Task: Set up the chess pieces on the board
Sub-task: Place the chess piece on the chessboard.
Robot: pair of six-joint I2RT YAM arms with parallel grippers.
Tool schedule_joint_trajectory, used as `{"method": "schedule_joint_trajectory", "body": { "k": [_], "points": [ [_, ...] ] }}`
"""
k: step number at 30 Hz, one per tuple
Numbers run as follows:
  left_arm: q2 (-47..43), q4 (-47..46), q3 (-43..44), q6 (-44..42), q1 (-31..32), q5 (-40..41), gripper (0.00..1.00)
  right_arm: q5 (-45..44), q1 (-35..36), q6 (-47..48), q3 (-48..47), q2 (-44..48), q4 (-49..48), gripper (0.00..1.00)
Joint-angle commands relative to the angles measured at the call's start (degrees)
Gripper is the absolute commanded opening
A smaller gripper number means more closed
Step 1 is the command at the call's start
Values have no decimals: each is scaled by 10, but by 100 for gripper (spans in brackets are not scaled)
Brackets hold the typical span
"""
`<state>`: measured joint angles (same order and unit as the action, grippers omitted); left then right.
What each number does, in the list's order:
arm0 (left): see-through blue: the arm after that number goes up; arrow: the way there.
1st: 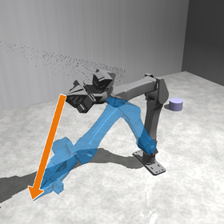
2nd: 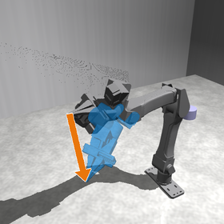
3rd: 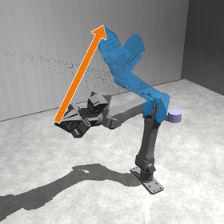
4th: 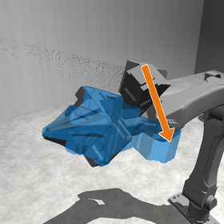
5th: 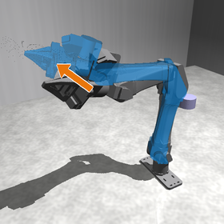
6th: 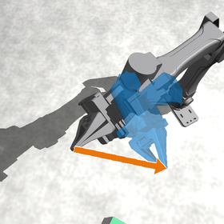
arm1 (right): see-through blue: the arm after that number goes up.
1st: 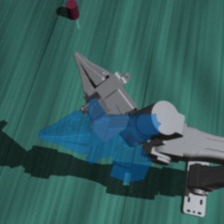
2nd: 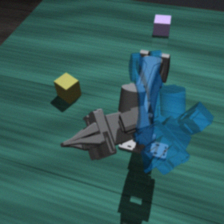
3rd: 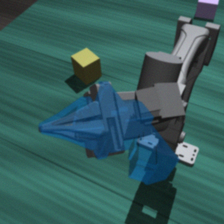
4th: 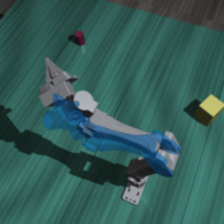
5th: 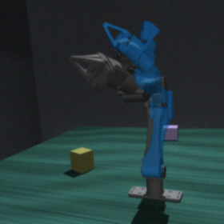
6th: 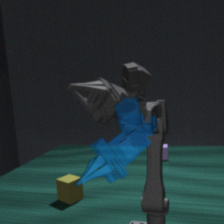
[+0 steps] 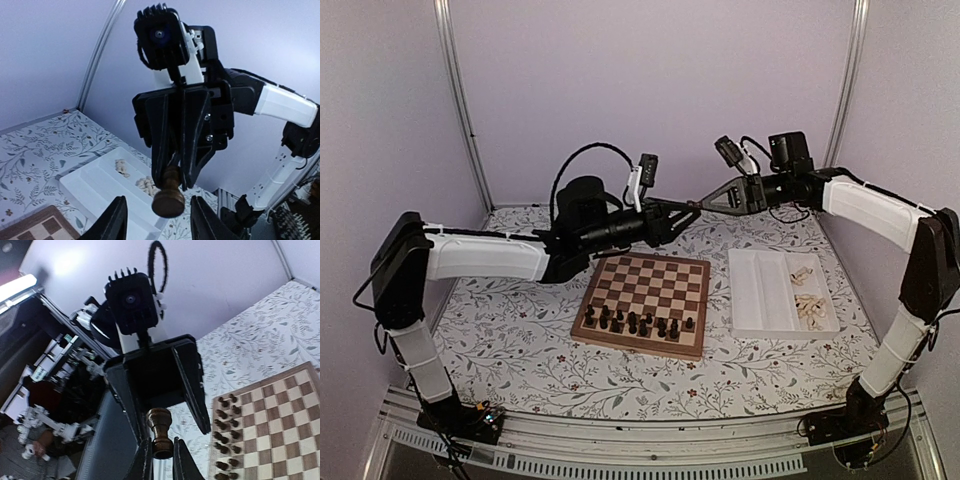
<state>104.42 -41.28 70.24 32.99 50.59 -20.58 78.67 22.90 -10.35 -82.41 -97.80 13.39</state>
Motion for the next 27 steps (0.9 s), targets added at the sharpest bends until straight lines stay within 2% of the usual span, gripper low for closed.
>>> {"method": "schedule_joint_trajectory", "body": {
  "k": [1,5,8,10,16,27],
  "points": [
    [-93,210,41,-204,3,117,50,-210,11,264,-86,16,228,0],
    [-142,312,35,-306,-13,238,69,-364,31,375,-94,32,311,0],
    [-173,323,-8,-339,-37,329,83,-447,52,431,-75,41,344,0],
    [-195,317,-35,-347,-66,352,89,-488,67,453,-59,43,361,0],
    [-264,286,-106,-314,-129,348,91,-567,134,489,-25,26,405,0],
    [-303,268,-126,-335,-133,388,91,-638,233,511,-18,-64,453,0]
  ]
}}
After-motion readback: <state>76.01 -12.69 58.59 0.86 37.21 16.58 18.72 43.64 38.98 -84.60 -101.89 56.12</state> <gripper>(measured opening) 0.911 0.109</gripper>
